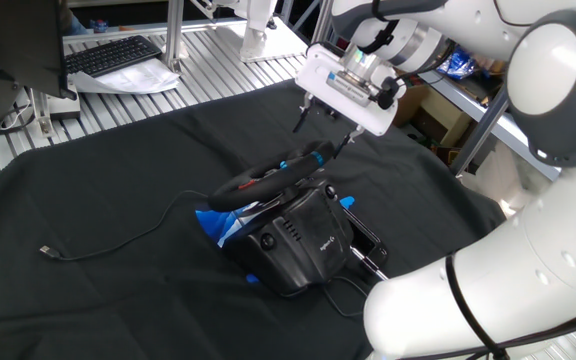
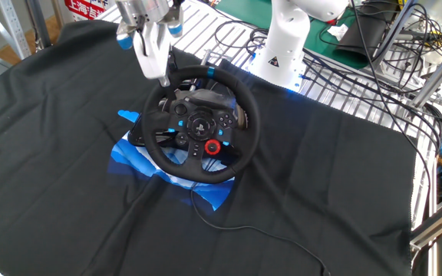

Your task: Rotate the steering wheel 90 degrees clockwise

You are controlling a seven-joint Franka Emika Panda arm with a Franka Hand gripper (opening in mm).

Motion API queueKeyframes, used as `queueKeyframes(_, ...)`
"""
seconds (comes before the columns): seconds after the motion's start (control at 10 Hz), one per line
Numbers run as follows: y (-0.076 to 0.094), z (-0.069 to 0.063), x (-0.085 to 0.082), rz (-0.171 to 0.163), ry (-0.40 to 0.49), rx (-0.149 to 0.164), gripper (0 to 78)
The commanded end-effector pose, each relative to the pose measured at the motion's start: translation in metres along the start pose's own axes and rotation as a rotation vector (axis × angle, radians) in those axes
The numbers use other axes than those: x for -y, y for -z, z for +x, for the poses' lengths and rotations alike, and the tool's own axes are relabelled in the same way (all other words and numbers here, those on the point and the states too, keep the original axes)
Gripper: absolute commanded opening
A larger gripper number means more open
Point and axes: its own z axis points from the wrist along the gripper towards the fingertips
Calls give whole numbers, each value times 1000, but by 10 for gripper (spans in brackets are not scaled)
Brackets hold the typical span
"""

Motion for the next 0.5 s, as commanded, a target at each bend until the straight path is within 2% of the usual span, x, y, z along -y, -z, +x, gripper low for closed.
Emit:
queueKeyframes(0.1, -1, -4, 4, -6, 18, -1, 775)
queueKeyframes(0.5, -3, -6, 9, -18, 20, -16, 775)
